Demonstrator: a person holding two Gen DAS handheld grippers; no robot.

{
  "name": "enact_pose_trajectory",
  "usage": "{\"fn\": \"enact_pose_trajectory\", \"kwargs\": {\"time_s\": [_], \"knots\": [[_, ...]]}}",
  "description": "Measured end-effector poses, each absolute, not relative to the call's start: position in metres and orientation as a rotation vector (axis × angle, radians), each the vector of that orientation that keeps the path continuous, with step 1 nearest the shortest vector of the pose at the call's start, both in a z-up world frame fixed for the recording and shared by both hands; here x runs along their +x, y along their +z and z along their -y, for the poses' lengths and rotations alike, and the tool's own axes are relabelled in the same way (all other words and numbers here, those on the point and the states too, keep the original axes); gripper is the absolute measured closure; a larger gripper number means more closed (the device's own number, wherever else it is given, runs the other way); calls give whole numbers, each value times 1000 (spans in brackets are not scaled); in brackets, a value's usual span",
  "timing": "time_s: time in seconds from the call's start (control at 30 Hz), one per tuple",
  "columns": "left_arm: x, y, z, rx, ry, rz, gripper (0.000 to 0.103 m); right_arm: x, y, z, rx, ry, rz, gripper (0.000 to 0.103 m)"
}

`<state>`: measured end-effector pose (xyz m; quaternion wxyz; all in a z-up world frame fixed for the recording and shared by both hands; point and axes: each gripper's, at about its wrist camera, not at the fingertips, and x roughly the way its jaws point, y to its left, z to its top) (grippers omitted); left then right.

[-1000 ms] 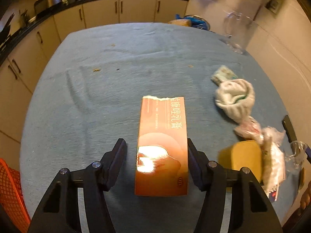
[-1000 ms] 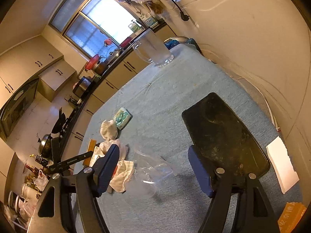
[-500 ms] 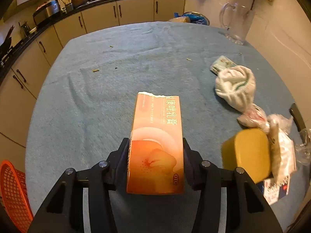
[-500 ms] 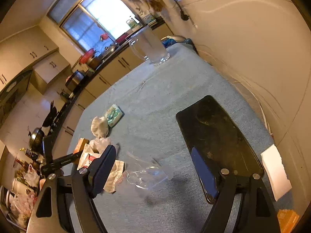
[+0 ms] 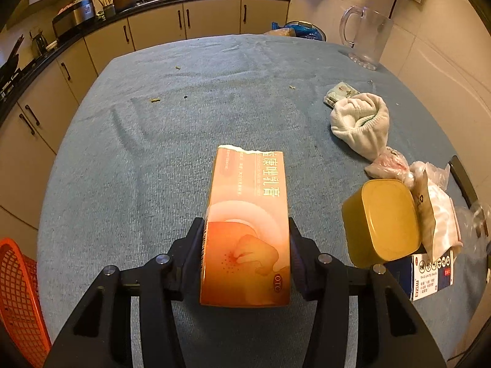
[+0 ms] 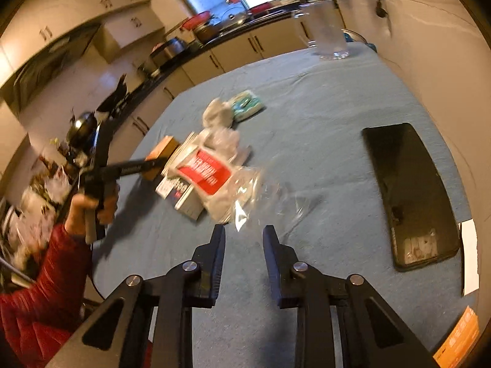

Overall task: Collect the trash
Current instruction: 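Grasp the orange box with the left gripper while the right gripper grasps the clear plastic cup, then carry the orange box and plastic cup to the wastebasket and release both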

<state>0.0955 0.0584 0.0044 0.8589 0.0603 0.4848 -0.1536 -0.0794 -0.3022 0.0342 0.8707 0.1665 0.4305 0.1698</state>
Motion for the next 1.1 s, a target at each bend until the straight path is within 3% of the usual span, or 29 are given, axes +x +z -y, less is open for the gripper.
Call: {"fn": "enact_pose_trajectory", "kwargs": {"time_s": [0.27, 0.33, 1.1], "knots": [[87, 5, -58, 143, -308, -992, 54, -68, 18, 286, 339, 358, -917, 75], [83, 8, -61, 121, -319, -983, 54, -69, 18, 280, 331, 365, -907, 93], [-6, 75, -126, -17, -317, -804, 54, -42, 59, 213, 428, 516, -780, 95]]}}
